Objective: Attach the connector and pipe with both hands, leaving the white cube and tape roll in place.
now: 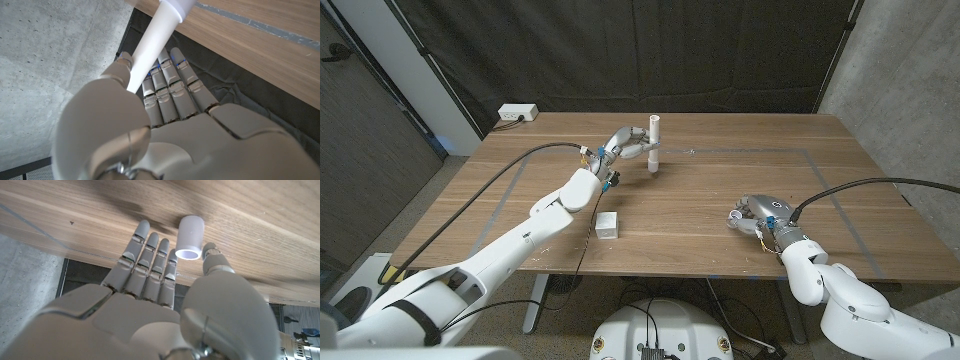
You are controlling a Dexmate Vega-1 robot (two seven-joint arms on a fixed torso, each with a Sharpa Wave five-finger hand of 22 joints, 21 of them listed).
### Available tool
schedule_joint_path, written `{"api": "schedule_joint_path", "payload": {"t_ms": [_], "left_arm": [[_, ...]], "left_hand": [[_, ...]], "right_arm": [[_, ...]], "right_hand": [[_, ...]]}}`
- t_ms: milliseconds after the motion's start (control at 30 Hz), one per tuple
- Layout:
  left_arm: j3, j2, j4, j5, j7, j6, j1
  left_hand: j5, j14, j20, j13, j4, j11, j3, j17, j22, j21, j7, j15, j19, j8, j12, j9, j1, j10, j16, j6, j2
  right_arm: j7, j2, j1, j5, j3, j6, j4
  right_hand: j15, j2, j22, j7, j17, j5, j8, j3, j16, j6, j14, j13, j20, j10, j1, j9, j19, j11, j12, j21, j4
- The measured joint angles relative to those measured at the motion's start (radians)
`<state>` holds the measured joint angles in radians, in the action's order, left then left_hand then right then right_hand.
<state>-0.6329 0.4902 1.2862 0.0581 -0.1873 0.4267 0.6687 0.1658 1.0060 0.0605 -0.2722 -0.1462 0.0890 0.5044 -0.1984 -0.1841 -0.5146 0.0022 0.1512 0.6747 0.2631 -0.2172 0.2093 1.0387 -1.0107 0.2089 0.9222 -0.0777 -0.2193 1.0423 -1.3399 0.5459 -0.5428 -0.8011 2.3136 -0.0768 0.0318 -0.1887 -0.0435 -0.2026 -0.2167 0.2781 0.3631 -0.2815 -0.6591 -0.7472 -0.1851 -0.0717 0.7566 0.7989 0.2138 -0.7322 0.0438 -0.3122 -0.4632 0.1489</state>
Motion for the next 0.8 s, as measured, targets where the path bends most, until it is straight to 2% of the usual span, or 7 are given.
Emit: {"api": "schedule_joint_path", "payload": {"t_ms": [233, 467, 600, 800], "left_arm": [[-0.002, -0.004, -0.01, -0.003, 0.002, 0.001, -0.006], [-0.002, -0.005, -0.012, -0.005, 0.002, 0.001, -0.007], [-0.002, -0.004, -0.01, -0.007, 0.001, -0.006, -0.007], [-0.002, 0.004, 0.002, 0.0, -0.005, -0.017, -0.004]], "left_hand": [[-0.001, 0.0, 0.0, 0.0, 0.0, 0.0, 0.0, 0.003, 0.0, -0.002, 0.002, 0.0, 0.0, 0.004, 0.001, 0.0, 0.0, 0.0, 0.0, 0.002, 0.0], [0.001, 0.0, 0.0, 0.0, 0.0, 0.0, 0.0, 0.003, 0.0, -0.008, 0.002, 0.0, 0.0, 0.004, 0.002, 0.0, 0.0, 0.0, 0.0, 0.002, 0.0], [0.001, 0.0, 0.0, 0.001, 0.0, 0.0, 0.0, 0.003, 0.0, -0.008, 0.002, 0.0, 0.0, 0.004, 0.002, 0.0, 0.0, 0.0, -0.001, 0.002, 0.0], [0.001, 0.0, 0.0, 0.001, 0.0, -0.002, 0.0, 0.003, 0.0, -0.008, 0.002, 0.0, 0.0, 0.003, 0.002, 0.0, 0.0, -0.002, 0.007, 0.002, 0.0]], "right_arm": [[0.016, 0.005, 0.027, -0.002, -0.025, -0.018, 0.001], [0.014, 0.008, 0.039, -0.002, -0.038, -0.02, 0.0], [0.006, 0.008, 0.039, 0.0, -0.038, -0.016, 0.0], [0.002, 0.018, 0.054, 0.006, -0.049, -0.02, 0.002]], "right_hand": [[-0.011, -0.01, -0.005, -0.029, 0.0, 0.0, 0.014, 0.006, -0.011, -0.061, -0.058, 0.0, -0.009, 0.062, 0.037, 0.0, -0.03, 0.018, -0.008, -0.013, 0.005], [-0.04, -0.024, -0.014, -0.066, -0.005, 0.008, 0.039, 0.032, -0.026, -0.137, -0.155, 0.0, -0.026, 0.154, 0.119, 0.004, -0.102, 0.062, -0.017, -0.049, 0.018], [-0.056, -0.036, -0.014, -0.059, -0.005, 0.009, 0.046, 0.036, -0.03, -0.154, -0.184, 0.001, -0.036, 0.177, 0.142, 0.006, -0.118, 0.069, -0.016, -0.06, 0.014], [-0.056, -0.046, -0.019, -0.053, -0.005, 0.016, 0.048, 0.036, -0.03, -0.16, -0.195, 0.002, -0.037, 0.187, 0.166, 0.005, -0.127, 0.069, -0.014, -0.07, 0.014]]}}
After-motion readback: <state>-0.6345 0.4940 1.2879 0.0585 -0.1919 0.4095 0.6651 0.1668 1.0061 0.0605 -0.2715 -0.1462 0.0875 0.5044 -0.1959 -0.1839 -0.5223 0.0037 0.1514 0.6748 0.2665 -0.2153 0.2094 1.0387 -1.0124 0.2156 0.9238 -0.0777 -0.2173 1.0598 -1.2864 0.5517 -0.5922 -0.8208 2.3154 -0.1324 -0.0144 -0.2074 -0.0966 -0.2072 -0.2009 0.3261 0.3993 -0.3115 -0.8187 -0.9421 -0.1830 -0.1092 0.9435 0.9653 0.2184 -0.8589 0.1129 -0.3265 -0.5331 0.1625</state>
